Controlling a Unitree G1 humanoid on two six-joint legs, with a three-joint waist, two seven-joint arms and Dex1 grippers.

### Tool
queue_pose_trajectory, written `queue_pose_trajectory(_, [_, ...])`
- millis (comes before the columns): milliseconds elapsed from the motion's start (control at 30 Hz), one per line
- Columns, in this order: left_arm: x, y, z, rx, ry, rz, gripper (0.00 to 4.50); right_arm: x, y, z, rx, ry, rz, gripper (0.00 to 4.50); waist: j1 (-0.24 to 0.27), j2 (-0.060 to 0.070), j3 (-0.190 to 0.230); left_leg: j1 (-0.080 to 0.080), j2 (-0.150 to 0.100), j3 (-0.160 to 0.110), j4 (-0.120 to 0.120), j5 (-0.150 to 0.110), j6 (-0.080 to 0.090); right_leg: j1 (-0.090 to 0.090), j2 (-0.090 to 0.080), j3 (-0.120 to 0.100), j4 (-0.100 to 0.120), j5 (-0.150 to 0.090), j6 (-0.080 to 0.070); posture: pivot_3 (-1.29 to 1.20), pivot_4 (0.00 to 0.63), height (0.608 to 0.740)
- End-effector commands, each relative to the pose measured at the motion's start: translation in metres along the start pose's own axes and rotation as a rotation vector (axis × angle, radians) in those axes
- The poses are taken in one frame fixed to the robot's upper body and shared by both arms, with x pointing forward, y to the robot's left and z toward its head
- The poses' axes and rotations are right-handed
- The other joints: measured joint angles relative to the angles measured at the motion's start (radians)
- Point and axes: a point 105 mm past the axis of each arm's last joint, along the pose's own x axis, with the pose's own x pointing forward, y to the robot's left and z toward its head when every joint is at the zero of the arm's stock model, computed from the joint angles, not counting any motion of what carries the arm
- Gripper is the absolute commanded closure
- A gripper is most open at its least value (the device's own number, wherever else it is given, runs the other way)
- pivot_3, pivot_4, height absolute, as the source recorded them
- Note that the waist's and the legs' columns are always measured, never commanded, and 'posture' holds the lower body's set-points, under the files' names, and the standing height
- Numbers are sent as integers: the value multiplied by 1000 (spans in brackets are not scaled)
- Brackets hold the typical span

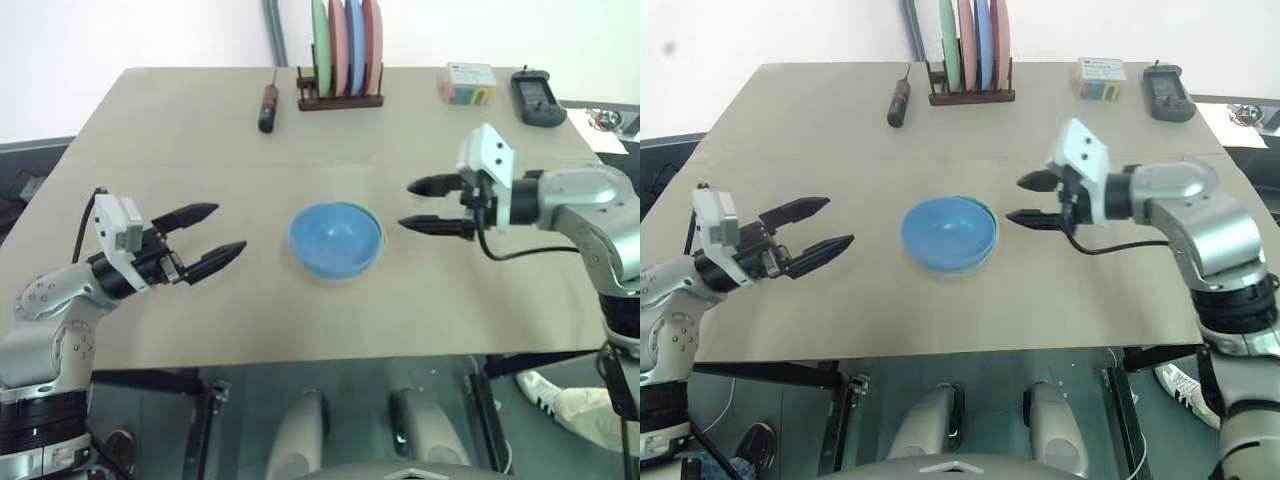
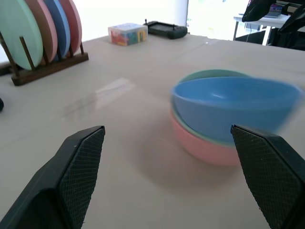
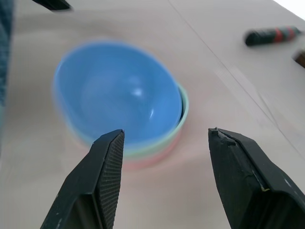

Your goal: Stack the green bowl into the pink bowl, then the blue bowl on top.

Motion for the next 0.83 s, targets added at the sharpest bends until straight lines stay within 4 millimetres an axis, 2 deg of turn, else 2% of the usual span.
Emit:
queue_pose_trajectory(33, [-10, 0, 19, 62, -33, 32, 0, -26, -5, -3, -47, -44, -42, 1585, 1, 0, 0, 0, 0, 0, 0, 0, 0, 0, 0, 0, 0, 0, 0, 0, 150, 740])
queue_pose_trajectory(133, [-19, -3, 14, 47, -4, 59, 0, -45, -7, -26, -5, -63, -99, 1585, 1, 0, 0, 0, 0, 0, 0, 0, 0, 0, 0, 0, 0, 0, 0, 0, 150, 740])
queue_pose_trajectory(233, [-26, -4, 8, 37, 21, 86, 0, -57, -2, -39, -75, -106, -134, 1585, 2, 0, 0, 0, 0, 1, 0, 0, 0, 0, 0, 1, 0, 0, 0, 0, 150, 740])
queue_pose_trajectory(367, [-34, -7, 2, 29, 59, 115, 0, -72, 3, -71, 26, -84, -129, 1585, 1, 0, 0, 1, 1, 1, 1, 0, 0, 1, 0, 1, 0, -1, -1, 0, 150, 740])
queue_pose_trajectory(567, [-46, -10, -5, 33, 91, 156, 0, -91, -1, -89, 77, -176, -204, 1585, 0, 0, 0, 2, 1, 2, 1, 0, 0, 1, 1, 2, 0, -2, -3, 0, 150, 740])
queue_pose_trajectory(833, [-49, -12, -6, 38, 93, 166, 0, -95, 2, -96, 87, -177, -193, 1585, 2, 0, 0, 2, 1, 2, 1, 0, 0, 2, 1, 3, 0, -2, -3, 0, 150, 740])
